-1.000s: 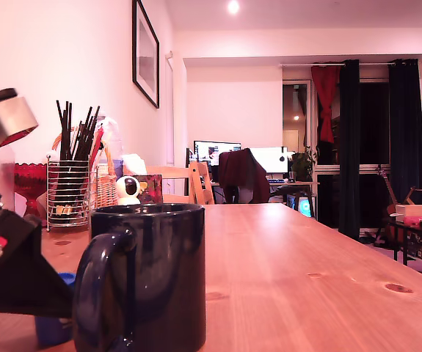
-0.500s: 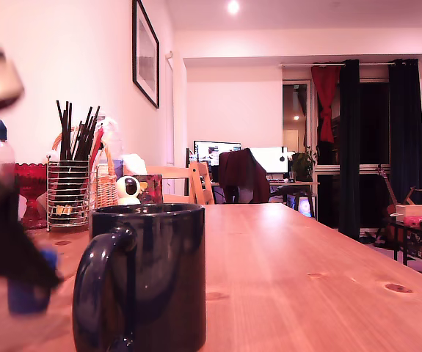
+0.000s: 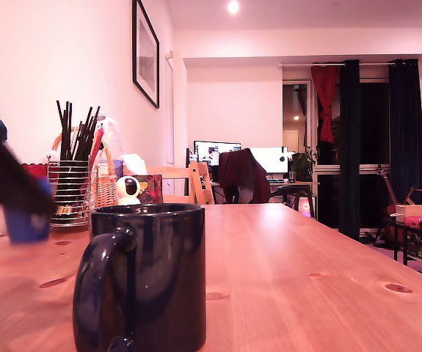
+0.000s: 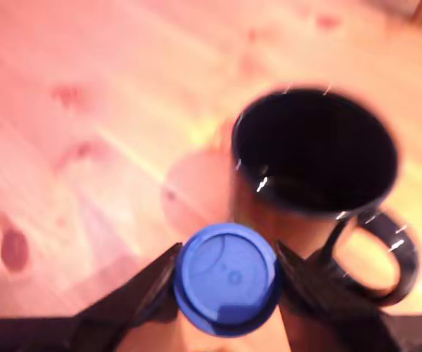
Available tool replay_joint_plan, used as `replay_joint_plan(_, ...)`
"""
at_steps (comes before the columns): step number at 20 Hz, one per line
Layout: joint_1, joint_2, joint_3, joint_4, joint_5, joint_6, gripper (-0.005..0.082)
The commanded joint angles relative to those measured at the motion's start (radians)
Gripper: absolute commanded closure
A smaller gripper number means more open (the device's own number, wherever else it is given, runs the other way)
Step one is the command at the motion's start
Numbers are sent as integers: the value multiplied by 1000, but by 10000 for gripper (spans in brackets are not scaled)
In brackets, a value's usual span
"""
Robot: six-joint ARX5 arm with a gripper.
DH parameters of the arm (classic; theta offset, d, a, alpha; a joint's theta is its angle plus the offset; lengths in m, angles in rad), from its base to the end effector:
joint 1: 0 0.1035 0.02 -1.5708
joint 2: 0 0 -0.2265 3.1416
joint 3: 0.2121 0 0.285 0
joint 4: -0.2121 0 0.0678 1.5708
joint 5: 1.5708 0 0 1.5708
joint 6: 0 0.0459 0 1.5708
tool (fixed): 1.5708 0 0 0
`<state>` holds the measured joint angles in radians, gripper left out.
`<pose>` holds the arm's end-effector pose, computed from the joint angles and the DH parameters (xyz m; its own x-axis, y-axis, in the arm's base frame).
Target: Pick the coffee capsule and then drop it inside the coffee cup in front of you
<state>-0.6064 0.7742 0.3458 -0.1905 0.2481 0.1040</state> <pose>0.1808 -0.1391 0.1355 0.5089 -0.6518 -0.5624 0.7624 0.6445 -0.0571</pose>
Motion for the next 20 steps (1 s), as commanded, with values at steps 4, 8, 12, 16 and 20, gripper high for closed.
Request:
replay_joint_plan(4,-5,-15,20,1,10,-18,536)
replay_joint_plan(8,-7,-15,44,-8,29,-17,536)
replay_joint_plan(12,-19,-13,101,-57,25,-17,536)
replay_joint_plan(16,-33,52,154,-98,24,-17,536)
replay_joint_plan(20,-73,142,199,-99,25,-17,536)
